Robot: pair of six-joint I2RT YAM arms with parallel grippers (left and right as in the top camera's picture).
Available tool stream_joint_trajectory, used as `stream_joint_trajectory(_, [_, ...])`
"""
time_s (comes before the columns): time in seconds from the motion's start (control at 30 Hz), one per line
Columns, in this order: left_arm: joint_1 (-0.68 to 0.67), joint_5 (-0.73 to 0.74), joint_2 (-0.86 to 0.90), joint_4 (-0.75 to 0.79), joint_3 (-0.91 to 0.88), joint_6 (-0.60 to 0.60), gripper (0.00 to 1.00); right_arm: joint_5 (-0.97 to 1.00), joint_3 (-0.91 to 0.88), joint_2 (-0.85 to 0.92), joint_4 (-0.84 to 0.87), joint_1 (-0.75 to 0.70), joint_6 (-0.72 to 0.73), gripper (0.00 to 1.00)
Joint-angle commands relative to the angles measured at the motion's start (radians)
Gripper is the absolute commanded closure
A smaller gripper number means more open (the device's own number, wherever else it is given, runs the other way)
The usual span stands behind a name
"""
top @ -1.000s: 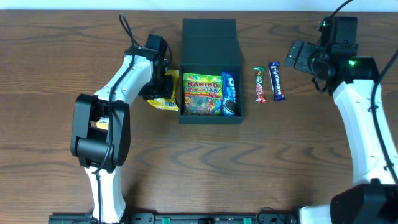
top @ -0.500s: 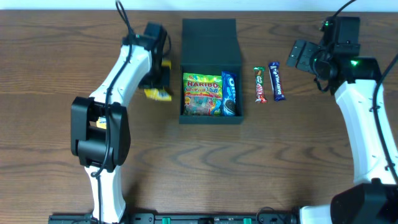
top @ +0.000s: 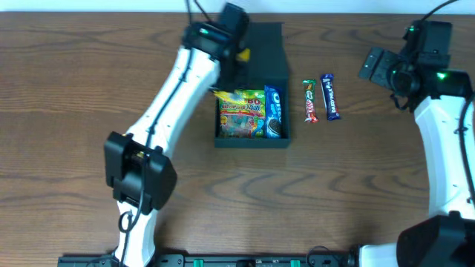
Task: Pack container
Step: 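Lower the Hacks bag into the box with the left gripper and release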
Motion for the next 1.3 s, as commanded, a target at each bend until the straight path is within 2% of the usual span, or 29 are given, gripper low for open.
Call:
stream_joint_trajectory(0.0, [-0.022,0.028,-0.004,-0.018,0.016,-0.074,0.93,-0.030,0.003,-0.003,-0.003,-0.024,-0.011,0.01])
stream_joint_trajectory(0.33, [-0.041,0.092,-0.004,-0.023,-0.084,-0.123,0.91,-0.030,0.003,-0.003,0.000,-0.040,-0.011,0.01])
stream_joint_trajectory(0.37, [-0.041,0.092,-0.004,-0.024,-0.084,-0.122,0.87,-0.030,0.003,-0.003,0.000,-0.040,-0.011,0.01])
stream_joint_trajectory(0.4, [-0.041,0.093,-0.004,-0.024,-0.084,-0.122,0.72,-0.030,0.003,-0.003,-0.001,-0.040,-0.011,0.01])
stream_joint_trajectory(0.43, [-0.042,0.092,-0.004,-0.026,-0.084,-0.122,0.49,-0.031,0.003,-0.003,-0.002,-0.040,-0.011,0.01])
stream_joint_trajectory(0.5, [-0.042,0.092,-0.004,-0.031,-0.084,-0.121,0.38,-0.031,0.003,-0.003,-0.002,-0.040,-0.011,0.01])
stream_joint_trajectory(0.53, [-0.041,0.092,-0.004,-0.032,-0.084,-0.121,0.38,-0.031,0.003,-0.003,-0.002,-0.040,-0.011,0.01])
stream_joint_trajectory(0.73, [-0.041,0.091,-0.015,-0.038,-0.068,-0.098,0.43,-0.045,0.003,-0.003,-0.003,-0.040,-0.011,0.01])
stream_joint_trajectory(0.8, [-0.042,0.082,-0.026,-0.022,-0.068,-0.072,0.54,-0.045,0.003,-0.003,-0.003,-0.040,-0.011,0.01])
stream_joint_trajectory(0.87, [-0.044,0.035,-0.028,0.000,-0.069,-0.060,0.73,-0.046,0.003,-0.003,-0.004,-0.040,-0.011,0.01])
stream_joint_trajectory(0.9, [-0.044,0.027,-0.024,0.010,-0.071,-0.053,0.77,-0.047,0.003,-0.003,-0.004,-0.040,-0.011,0.01])
stream_joint_trajectory(1.07, [-0.044,0.039,0.002,0.047,-0.102,-0.046,0.78,-0.048,0.003,-0.003,-0.012,-0.040,-0.011,0.01])
stream_joint_trajectory(1.27, [-0.041,0.039,0.005,0.137,-0.220,-0.047,0.77,-0.048,0.003,-0.003,-0.023,-0.040,-0.011,0.01])
